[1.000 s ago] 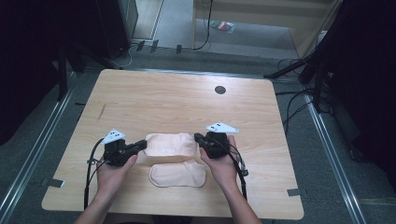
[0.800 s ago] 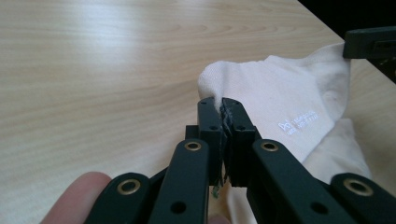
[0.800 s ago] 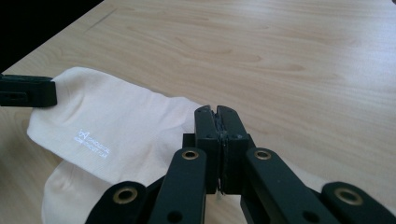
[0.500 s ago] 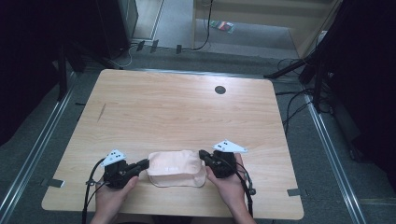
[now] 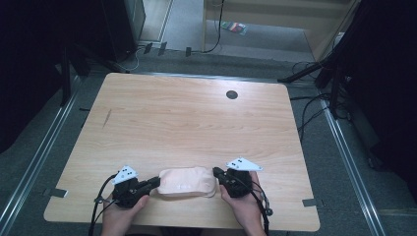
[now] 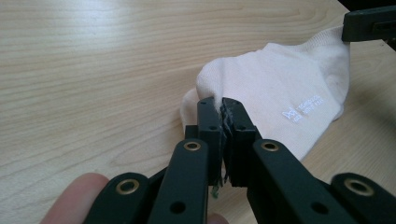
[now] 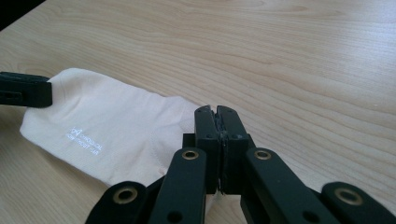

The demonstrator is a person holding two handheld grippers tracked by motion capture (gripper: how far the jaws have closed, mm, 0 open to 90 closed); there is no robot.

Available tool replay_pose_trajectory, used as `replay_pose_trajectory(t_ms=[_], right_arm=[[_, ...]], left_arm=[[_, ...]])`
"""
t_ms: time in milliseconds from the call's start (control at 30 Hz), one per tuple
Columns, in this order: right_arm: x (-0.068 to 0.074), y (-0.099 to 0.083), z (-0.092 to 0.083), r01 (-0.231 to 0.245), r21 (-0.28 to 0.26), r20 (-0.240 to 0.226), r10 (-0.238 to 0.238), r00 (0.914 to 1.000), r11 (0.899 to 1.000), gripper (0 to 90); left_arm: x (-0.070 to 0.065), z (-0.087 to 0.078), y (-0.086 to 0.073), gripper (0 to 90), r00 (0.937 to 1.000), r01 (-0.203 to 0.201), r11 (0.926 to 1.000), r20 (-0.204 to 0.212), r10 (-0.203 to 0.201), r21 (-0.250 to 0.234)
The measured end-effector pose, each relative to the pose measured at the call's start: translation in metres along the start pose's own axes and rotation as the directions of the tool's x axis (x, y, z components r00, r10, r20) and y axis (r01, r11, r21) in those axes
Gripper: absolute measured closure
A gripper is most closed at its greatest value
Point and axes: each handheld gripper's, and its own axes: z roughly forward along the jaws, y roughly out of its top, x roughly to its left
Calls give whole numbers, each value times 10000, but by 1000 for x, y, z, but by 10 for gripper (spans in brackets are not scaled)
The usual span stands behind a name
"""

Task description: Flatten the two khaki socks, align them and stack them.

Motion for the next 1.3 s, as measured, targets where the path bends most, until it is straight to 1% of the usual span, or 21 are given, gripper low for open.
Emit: replay_pose_trajectory(t_ms=[133,200,267,367,433,467,500,567,633,767,833,867,900,933,967,1000,1100,1133,1167,1233,1300], right_arm=[[-2,-4,3,103,34,114,-103,9999,9999,894],[-3,-7,5,22,112,50,-23,10000,9999,891],[-4,-10,5,-30,178,19,30,10000,9998,877],[-7,-13,5,-427,283,-274,434,9987,9987,736],[-8,-15,5,-576,208,-304,582,9978,9981,638],[-8,-16,4,-670,119,-266,673,9974,9977,601],[-8,-17,3,-706,-12,-184,706,9973,9975,586],[-7,-18,-1,-812,-297,2,812,9967,9963,615],[-2,-20,-5,-835,-756,7,838,9965,9936,703],[16,-20,-4,-396,-1057,-389,357,9986,9936,850],[22,-21,5,-436,-699,-767,382,9963,9966,873],[23,-23,10,-309,-429,-698,279,9972,9986,879],[23,-23,10,-309,-429,-698,279,9972,9986,879],[24,-28,21,-110,154,-325,115,9994,9998,878],[24,-28,21,-110,154,-325,115,9994,9998,878],[23,-30,26,-75,499,-113,80,9999,9987,843],[22,-34,26,42,620,-53,-39,10000,9981,789],[23,-35,25,273,617,-1,-273,9996,9977,785],[26,-36,25,633,635,179,-646,9978,9960,784],[29,-37,25,1024,636,408,-1051,9936,9927,782],[31,-38,25,1114,656,529,-1150,9920,9916,783]], left_arm=[[-1,3,-2,823,9999,-123,9999,-77,124,98],[0,4,-2,756,9999,-99,9999,126,97,118],[0,4,-3,678,9999,-138,9998,79,137,124],[0,4,-3,596,9999,-139,9999,46,138,75],[1,1,-1,541,10000,-48,9996,-50,47,-281],[1,1,-1,524,10000,-48,9996,-50,47,-281],[1,-3,0,526,9999,-8,9975,-153,-3,-706],[0,-7,2,551,9998,-114,9946,-154,99,-1036],[-3,-8,3,612,9996,-268,9921,-11,269,-1226],[-8,5,1,663,9961,-494,9964,698,542,-693],[-11,12,-1,668,9962,-663,9974,544,677,-276],[-12,15,-3,668,9966,-677,9977,476,678,-54],[-12,15,-3,665,9966,-677,9977,476,678,-54],[-14,18,-5,655,9968,-766,9969,247,761,180],[-14,18,-5,645,9968,-766,9969,247,761,180],[-16,18,-7,630,9944,-1060,9939,7,1060,291],[-22,18,-9,594,9879,-1493,9882,-367,1506,348],[-25,19,-10,580,9824,-1770,9835,-545,1789,387],[-27,20,-10,566,9784,-1945,9800,-629,1969,423],[-30,23,-10,539,9706,-2215,9739,-857,2251,492],[-30,23,-10,527,9677,-2319,9711,-881,2361,559]])
